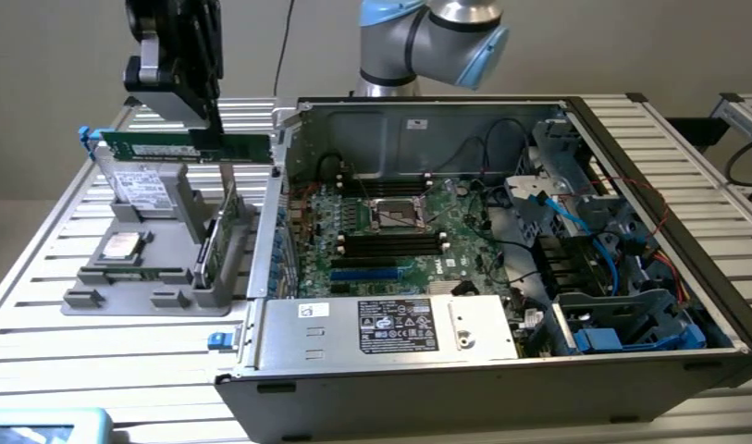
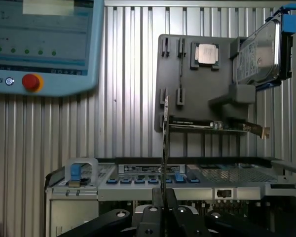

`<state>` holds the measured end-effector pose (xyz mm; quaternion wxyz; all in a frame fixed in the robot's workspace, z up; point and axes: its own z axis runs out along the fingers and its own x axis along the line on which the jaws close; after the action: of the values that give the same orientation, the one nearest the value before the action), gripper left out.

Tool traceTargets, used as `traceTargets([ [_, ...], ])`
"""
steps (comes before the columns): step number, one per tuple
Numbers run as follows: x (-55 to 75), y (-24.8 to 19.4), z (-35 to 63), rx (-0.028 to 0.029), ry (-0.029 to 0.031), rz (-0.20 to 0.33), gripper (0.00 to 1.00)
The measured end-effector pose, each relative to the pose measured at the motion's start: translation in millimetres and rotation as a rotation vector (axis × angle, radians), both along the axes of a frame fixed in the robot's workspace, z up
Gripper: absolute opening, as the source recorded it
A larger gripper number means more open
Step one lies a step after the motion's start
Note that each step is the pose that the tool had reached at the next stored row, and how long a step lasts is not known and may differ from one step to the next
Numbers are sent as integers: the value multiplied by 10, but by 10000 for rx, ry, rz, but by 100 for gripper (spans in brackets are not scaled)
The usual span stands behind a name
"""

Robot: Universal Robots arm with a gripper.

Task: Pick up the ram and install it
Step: 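Pick up the ram and move it above insertion slot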

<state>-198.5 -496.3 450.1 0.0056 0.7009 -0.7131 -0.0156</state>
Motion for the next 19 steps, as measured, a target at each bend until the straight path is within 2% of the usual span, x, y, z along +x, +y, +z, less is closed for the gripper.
traceTargets([
  [19, 867, 0, 0, -5, 0, 0, 14],
])
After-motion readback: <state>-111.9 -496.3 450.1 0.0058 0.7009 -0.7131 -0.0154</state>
